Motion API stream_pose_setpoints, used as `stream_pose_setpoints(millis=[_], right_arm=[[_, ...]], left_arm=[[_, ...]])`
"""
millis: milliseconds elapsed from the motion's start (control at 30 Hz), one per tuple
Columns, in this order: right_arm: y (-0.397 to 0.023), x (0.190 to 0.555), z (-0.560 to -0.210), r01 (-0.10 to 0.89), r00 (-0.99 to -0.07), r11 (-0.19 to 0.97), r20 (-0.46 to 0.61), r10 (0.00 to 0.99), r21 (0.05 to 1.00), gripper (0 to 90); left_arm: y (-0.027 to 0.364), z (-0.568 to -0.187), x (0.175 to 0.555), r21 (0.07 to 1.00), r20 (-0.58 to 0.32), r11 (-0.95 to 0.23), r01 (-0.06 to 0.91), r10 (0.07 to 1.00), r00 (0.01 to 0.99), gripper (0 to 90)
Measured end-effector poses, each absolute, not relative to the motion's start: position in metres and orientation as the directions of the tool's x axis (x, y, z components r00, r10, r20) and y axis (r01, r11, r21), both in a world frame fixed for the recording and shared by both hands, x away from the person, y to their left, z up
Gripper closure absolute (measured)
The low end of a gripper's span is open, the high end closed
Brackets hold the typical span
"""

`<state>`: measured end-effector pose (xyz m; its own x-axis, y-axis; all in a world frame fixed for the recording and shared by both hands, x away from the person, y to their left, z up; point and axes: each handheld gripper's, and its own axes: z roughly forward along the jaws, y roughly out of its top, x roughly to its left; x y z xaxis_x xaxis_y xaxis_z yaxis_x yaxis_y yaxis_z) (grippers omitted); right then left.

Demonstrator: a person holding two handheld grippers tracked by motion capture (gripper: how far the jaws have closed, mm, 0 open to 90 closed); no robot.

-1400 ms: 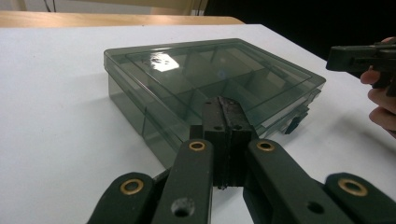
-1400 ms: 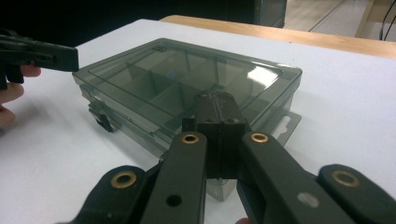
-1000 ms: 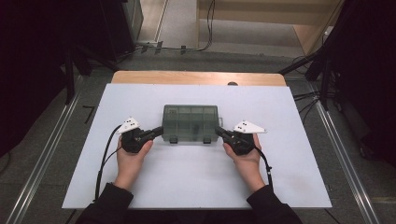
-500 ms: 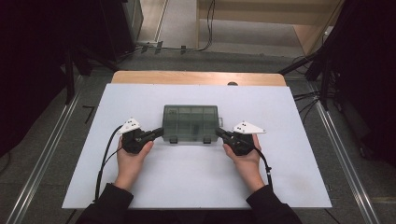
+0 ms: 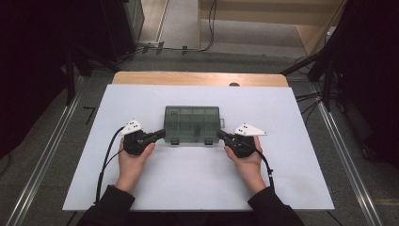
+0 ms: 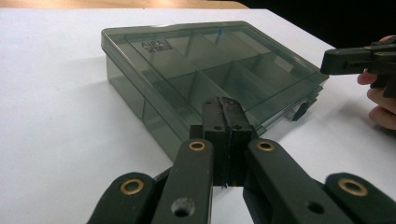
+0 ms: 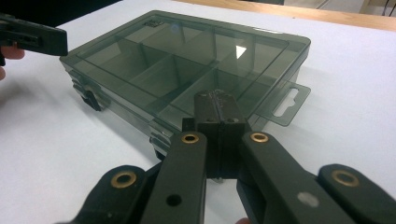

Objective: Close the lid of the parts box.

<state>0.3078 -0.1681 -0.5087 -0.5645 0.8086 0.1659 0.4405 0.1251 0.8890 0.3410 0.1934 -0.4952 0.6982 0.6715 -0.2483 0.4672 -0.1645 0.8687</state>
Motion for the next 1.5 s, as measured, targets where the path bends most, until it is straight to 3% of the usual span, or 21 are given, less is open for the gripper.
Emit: stream_pose_setpoints(millis=[200, 267, 300, 667, 800, 833, 1500], right_arm=[[-0.168, 0.307, -0.508, 0.442, -0.559, 0.124, 0.165, 0.812, 0.888, 87.7], [-0.169, 0.307, -0.507, 0.439, -0.572, 0.122, 0.172, 0.802, 0.89, 77.2], [-0.169, 0.306, -0.506, 0.433, -0.583, 0.122, 0.175, 0.794, 0.893, 72.2], [-0.172, 0.301, -0.494, 0.385, -0.613, 0.098, 0.174, 0.771, 0.918, 16.8], [-0.172, 0.298, -0.491, 0.37, -0.631, 0.106, 0.166, 0.758, 0.923, 6.4], [-0.172, 0.298, -0.49, 0.366, -0.639, 0.107, 0.166, 0.751, 0.924, 0.0], [-0.184, 0.288, -0.484, 0.348, -0.627, 0.1, 0.152, 0.764, 0.932, 0.0]], left_arm=[[0.193, -0.495, 0.34, 0.87, -0.245, -0.167, 0.465, 0.672, 0.699, 90.0], [0.193, -0.495, 0.339, 0.874, -0.243, -0.162, 0.458, 0.671, 0.701, 89.5], [0.193, -0.494, 0.339, 0.876, -0.242, -0.158, 0.455, 0.673, 0.699, 79.7], [0.189, -0.485, 0.334, 0.888, -0.231, -0.152, 0.434, 0.669, 0.707, 24.3], [0.187, -0.484, 0.331, 0.892, -0.224, -0.158, 0.424, 0.66, 0.717, 6.9], [0.187, -0.484, 0.33, 0.891, -0.225, -0.158, 0.426, 0.661, 0.716, 2.7], [0.196, -0.477, 0.315, 0.91, -0.196, -0.161, 0.381, 0.643, 0.74, 0.0]])
